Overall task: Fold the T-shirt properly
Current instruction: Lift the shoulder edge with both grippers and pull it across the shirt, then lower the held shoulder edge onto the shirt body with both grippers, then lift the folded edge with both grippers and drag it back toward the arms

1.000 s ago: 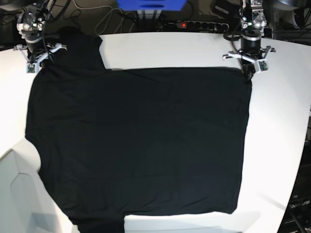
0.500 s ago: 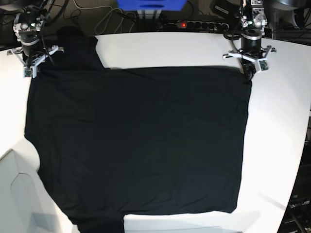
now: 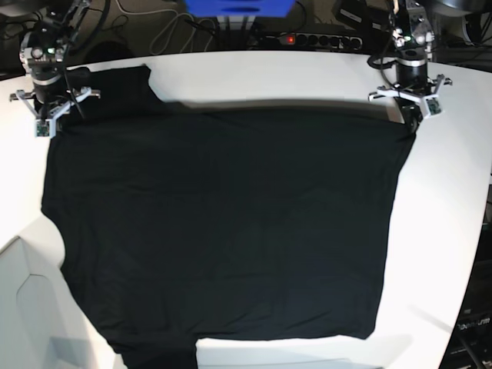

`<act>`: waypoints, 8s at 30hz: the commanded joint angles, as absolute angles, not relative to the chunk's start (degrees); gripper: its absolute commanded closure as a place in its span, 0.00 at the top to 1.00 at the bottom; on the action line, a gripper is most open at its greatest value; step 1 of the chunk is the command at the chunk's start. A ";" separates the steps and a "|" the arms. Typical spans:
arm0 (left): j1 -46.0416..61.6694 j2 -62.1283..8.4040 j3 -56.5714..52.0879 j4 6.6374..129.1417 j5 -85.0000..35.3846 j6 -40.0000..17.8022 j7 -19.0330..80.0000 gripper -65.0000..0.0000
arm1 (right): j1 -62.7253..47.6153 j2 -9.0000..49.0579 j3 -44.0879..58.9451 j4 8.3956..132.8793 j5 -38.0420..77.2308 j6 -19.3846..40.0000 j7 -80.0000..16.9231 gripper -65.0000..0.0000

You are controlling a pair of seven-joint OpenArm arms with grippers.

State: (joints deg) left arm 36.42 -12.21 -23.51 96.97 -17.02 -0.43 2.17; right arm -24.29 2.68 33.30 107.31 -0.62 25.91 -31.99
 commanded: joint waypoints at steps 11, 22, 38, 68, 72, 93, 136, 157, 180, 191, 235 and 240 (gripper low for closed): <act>31.87 -12.97 -23.96 97.89 -16.75 -0.22 0.57 0.00 | -17.36 3.30 33.27 108.35 -0.31 26.33 -30.81 0.00; 22.64 -13.14 -23.52 97.80 -16.66 -0.22 1.36 0.00 | -6.02 6.99 30.37 106.95 -0.31 26.33 -35.56 0.00; 1.01 -12.70 -22.29 93.93 -16.66 -0.22 18.95 0.00 | 12.18 11.38 26.42 85.67 -0.31 26.33 -36.09 0.00; -4.88 -13.14 -22.29 80.57 -16.66 -0.22 18.51 0.00 | 25.63 14.37 20.35 65.71 -0.40 26.07 -29.23 0.00; -5.58 -13.14 -22.20 80.04 -16.66 -0.31 18.51 0.00 | 26.24 15.43 20.18 63.60 -0.40 26.07 -29.23 0.00; -6.90 -12.97 -22.20 78.73 -16.66 -0.22 19.03 0.18 | 27.30 15.34 20.00 63.08 -0.31 26.07 -28.00 0.11; -3.30 -11.47 -22.02 67.91 -17.10 -0.31 18.86 0.65 | 15.96 16.92 23.08 73.63 -0.13 26.24 -27.65 0.50; -2.68 -11.82 -18.24 67.74 -17.10 -0.31 18.86 0.01 | 12.53 19.03 28.62 66.51 -0.13 26.24 -27.56 0.50; 3.30 -12.18 -18.24 72.48 -17.10 -0.31 19.03 0.01 | 4.18 19.56 30.90 68.09 -0.13 26.33 -24.66 0.00; 16.22 -12.18 -18.42 85.32 -17.10 -0.31 19.03 0.01 | -10.33 19.30 31.08 84.97 -0.04 26.33 -24.66 0.00; 13.05 -11.47 -31.96 104.66 -17.19 -0.31 40.84 0.01 | 1.19 23.43 30.64 92.26 -0.48 34.15 -43.12 0.00; 18.42 -11.38 -31.52 105.63 -17.19 -0.31 40.92 0.01 | -5.49 21.14 36.88 94.02 -0.31 34.42 -43.03 0.00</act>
State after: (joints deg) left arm 18.59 -10.41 -30.94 104.71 -18.61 -1.50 42.72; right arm -6.22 19.88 36.38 92.79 0.69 34.96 -43.92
